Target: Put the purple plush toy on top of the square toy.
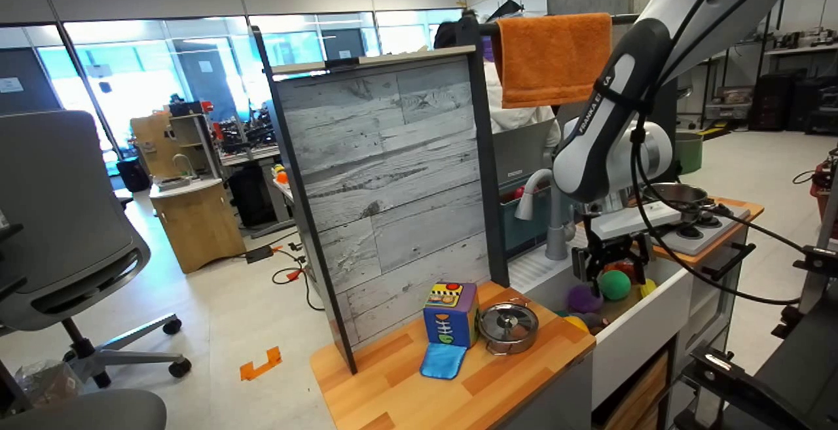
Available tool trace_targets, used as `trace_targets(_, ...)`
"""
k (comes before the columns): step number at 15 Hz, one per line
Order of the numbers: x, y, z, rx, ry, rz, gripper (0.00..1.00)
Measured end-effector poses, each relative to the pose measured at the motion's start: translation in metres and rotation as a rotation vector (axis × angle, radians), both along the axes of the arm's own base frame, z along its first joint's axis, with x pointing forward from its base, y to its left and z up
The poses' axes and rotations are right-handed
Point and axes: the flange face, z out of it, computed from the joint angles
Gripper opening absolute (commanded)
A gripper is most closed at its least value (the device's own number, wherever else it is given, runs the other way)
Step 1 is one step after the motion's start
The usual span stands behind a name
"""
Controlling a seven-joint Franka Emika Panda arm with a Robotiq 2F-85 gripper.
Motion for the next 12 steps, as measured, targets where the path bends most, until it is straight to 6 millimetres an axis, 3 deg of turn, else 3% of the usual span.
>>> trace_targets(6,0.025,-0.014,-0.026,-0.093,-0.028,0.038,1.00)
trace_targets(12,0.062,0.003,-0.027,-0.116,-0.045,0.114,1.00)
